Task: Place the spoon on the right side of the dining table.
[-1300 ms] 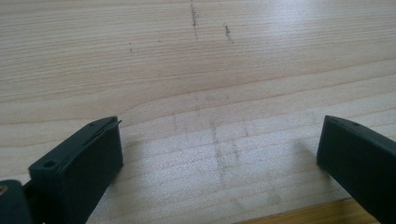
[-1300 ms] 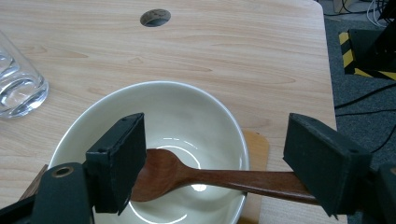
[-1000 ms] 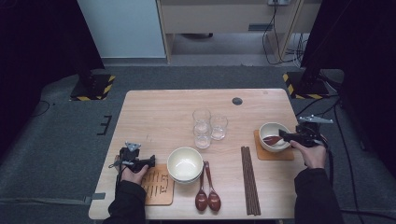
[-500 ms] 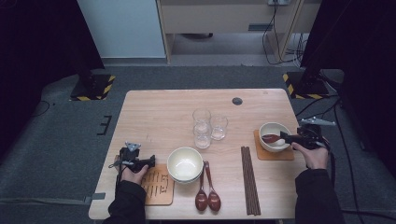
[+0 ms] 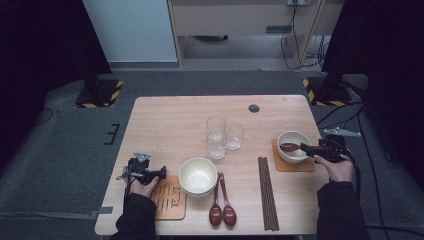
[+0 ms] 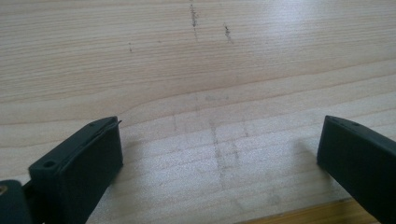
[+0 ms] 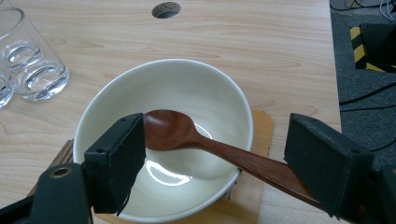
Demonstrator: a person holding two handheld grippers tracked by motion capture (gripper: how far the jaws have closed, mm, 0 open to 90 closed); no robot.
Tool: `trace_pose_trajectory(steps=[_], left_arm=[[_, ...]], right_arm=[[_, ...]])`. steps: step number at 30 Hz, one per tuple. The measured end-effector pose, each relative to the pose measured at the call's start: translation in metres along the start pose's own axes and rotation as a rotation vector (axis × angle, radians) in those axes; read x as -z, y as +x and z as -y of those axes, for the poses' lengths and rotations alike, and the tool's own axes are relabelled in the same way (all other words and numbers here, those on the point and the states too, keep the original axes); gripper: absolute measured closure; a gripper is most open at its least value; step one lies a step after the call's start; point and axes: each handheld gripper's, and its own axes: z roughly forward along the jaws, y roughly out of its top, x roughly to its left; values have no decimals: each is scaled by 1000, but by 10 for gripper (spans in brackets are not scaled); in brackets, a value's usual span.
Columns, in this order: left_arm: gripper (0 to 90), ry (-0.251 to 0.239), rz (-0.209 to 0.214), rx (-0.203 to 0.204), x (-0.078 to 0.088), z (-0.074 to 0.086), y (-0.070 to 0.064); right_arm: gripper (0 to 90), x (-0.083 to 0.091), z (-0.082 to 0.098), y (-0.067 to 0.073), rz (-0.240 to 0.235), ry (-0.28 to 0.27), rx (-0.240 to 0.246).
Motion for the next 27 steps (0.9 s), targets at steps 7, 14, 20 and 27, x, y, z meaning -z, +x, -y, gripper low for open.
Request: trace_pose_trajectory(steps=[7, 14, 20, 27], left_arm=[[0, 0, 0, 0, 0, 0, 0], [0, 0, 0, 0, 0, 0, 0], [0, 0, 0, 0, 0, 0, 0], [0, 0, 0, 0, 0, 0, 0]], right_arm=[[206, 2, 2, 1, -7, 7, 7], [205, 4, 4, 5, -11, 22, 19], [205, 9, 5, 7, -17, 25, 31], [202, 12, 5, 8, -33, 21, 18]])
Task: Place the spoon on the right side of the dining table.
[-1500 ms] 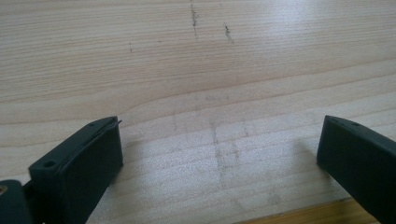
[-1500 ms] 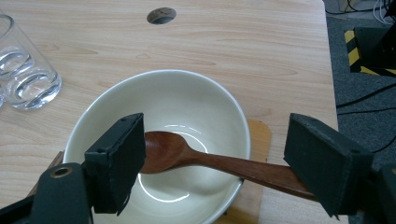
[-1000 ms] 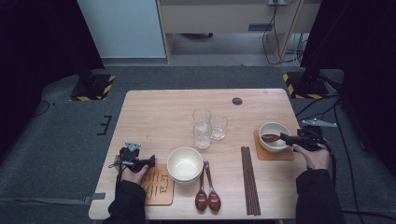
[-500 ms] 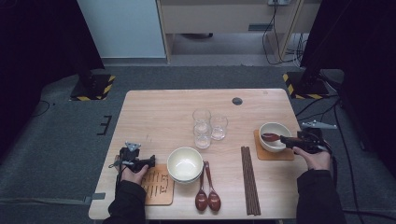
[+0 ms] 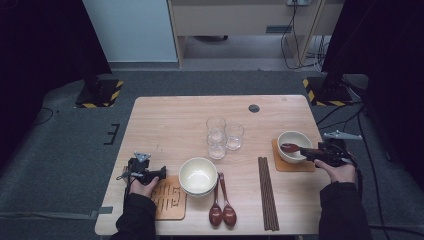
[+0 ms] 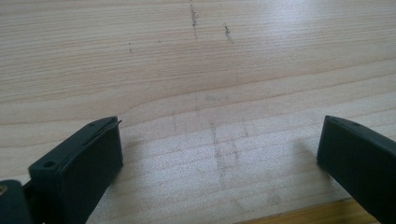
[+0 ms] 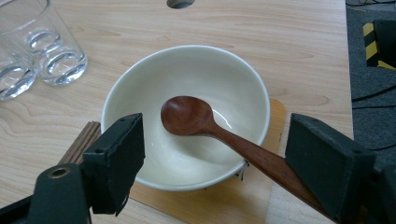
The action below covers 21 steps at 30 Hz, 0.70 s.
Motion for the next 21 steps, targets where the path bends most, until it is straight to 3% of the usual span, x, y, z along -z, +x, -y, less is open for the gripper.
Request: trace_pose_trajectory(steps=[7, 21], left_arm=[[0, 0, 0, 0, 0, 0, 0], [0, 0, 0, 0, 0, 0, 0]], right_arm=[[196, 3, -2, -4, -1, -24, -9], [205, 5, 1, -9, 12, -7, -9]])
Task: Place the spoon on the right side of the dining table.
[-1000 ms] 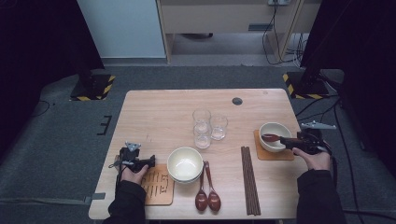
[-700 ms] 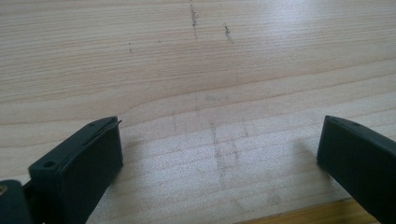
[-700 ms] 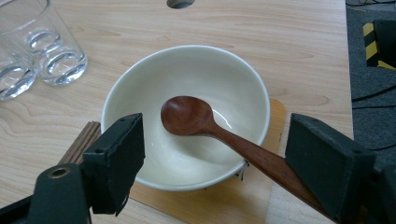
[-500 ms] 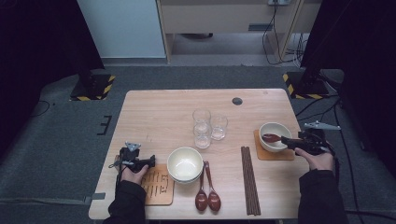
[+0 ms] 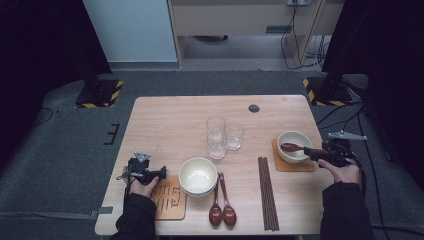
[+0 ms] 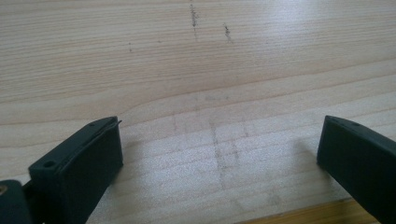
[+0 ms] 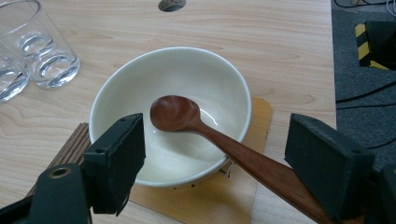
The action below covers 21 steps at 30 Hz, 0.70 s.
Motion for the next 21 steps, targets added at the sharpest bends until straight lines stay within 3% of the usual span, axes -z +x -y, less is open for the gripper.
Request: trace_pose_trajectory(steps=[21], left_arm=[[0, 0, 0, 0, 0, 0, 0]], right_arm=[[198, 8, 7, 8, -43, 30, 18]])
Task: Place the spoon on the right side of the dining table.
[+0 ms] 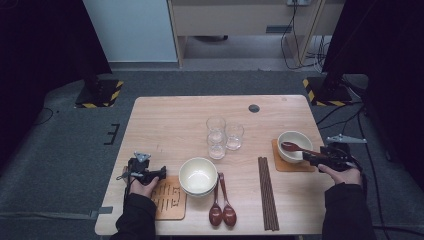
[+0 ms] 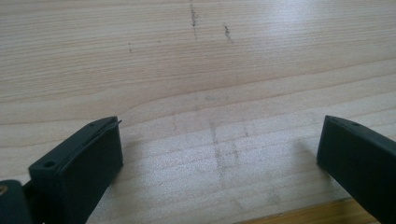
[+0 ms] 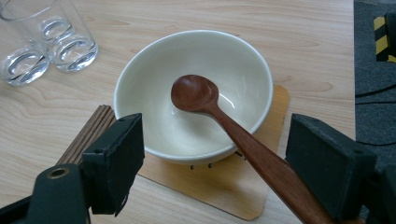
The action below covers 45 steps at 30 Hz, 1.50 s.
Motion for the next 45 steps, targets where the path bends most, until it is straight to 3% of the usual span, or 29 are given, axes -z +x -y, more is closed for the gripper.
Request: trace_pose_trajectory(steps=[27, 45], left_arm=[[0, 0, 0, 0, 0, 0, 0], [0, 0, 0, 0, 0, 0, 0]], right_arm=[[195, 7, 8, 16, -52, 21, 30], [201, 9, 13, 25, -83, 37, 16]])
